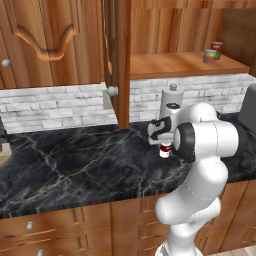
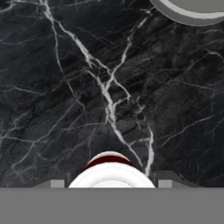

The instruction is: Pick the cans from the counter and place them in their designated side in the cabinet.

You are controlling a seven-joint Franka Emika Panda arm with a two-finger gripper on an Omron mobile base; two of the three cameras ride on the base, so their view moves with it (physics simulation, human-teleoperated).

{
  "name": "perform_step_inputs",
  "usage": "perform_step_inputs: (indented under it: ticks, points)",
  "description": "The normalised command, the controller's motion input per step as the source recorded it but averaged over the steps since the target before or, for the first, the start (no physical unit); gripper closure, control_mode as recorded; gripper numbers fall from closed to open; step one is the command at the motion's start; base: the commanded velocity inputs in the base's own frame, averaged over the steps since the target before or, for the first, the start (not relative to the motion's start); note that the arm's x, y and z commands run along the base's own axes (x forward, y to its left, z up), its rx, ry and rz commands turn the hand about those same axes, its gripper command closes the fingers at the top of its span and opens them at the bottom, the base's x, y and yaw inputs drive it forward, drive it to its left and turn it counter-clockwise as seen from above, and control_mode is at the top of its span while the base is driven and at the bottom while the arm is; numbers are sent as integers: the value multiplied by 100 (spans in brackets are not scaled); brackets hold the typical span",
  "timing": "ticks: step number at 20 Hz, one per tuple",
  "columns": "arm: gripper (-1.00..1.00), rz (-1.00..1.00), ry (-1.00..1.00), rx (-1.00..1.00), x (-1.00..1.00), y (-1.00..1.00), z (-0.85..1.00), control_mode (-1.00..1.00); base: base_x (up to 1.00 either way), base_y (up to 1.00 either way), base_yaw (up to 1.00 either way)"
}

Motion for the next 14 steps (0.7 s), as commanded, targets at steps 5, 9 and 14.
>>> perform_step_inputs:
  ticks: [5,9,14]
  points:
    - [100,-3,1,4,0,-8,46,-100,0,0,0]
    - [100,-2,0,4,0,-8,56,-100,0,0,0]
    - [100,-2,0,4,-1,-10,53,-100,0,0,0]
